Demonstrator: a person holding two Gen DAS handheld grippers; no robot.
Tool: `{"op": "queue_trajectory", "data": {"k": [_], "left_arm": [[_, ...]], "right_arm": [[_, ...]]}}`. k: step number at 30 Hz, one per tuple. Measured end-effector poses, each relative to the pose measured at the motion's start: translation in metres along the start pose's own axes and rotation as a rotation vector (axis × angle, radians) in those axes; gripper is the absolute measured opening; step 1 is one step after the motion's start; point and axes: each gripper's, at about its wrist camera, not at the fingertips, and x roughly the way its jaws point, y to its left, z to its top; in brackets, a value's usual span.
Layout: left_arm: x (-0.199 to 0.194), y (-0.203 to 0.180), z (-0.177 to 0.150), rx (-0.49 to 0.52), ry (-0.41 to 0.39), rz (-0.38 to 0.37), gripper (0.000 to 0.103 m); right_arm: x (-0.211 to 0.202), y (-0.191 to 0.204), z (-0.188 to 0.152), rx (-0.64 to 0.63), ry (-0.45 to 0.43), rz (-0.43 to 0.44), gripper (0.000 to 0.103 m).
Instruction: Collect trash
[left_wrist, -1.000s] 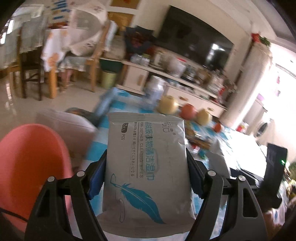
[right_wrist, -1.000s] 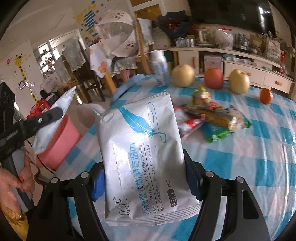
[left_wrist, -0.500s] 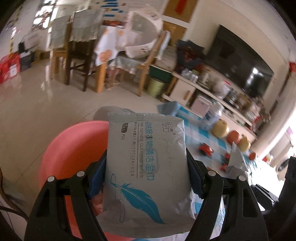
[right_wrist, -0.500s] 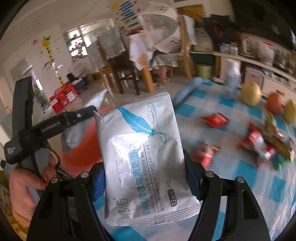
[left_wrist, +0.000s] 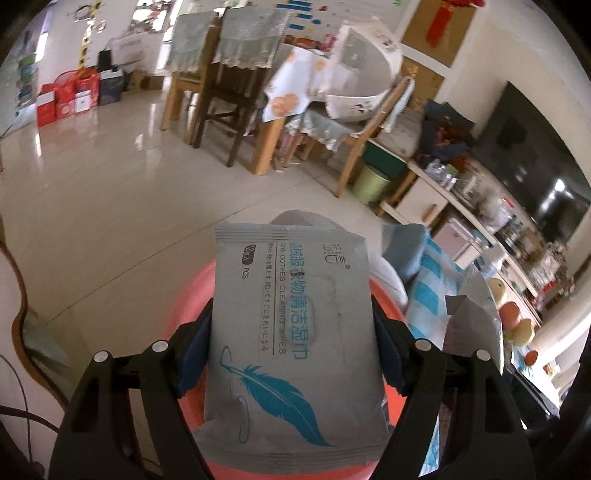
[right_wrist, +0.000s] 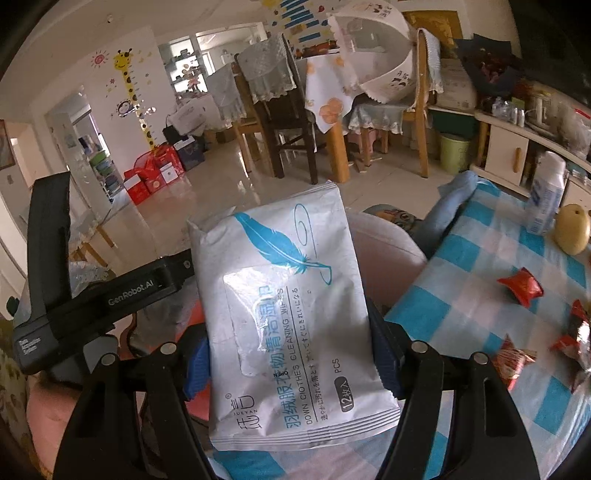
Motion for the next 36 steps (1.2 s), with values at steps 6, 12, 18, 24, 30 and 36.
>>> {"op": "queue_trajectory", "data": {"k": [6,12,18,24,30,36], "left_arm": [[-0.002,0.016,0.004,-0.054,-0.013,0.086,0.087],[-0.007,0.016,0.002,-0.053,-0.022,0.111,0.087],[-0.007,0.002,0.001,-0.019,-0.025,0.099,0.088],[-0.007,-0.019,-0.004,0.02,-0.017,0.027,0.088],[-0.009,-0.045,-0.01,0.098,-0.032,-0.007,0.088],[-0.012,-0.078,-0.02,0.202,-0.05,-0.038,0.088]], "right_arm": [[0.017,-0.001,0.001,0.025,0.009,0.014,0.082],[0.002,-0.011,-0.013,0.036,-0.031,-0.04,0.089],[-0.016,-0.022,-0.03,0.037,-0.058,-0.107,0.089],[-0.026,-0.04,-0.046,0.073,-0.043,-0.135,0.089],[-0.038,-0.057,-0.059,0.115,-0.033,-0.157,0.089],[-0.054,-0.074,-0.072,0.148,-0.026,-0.183,0.094]]}}
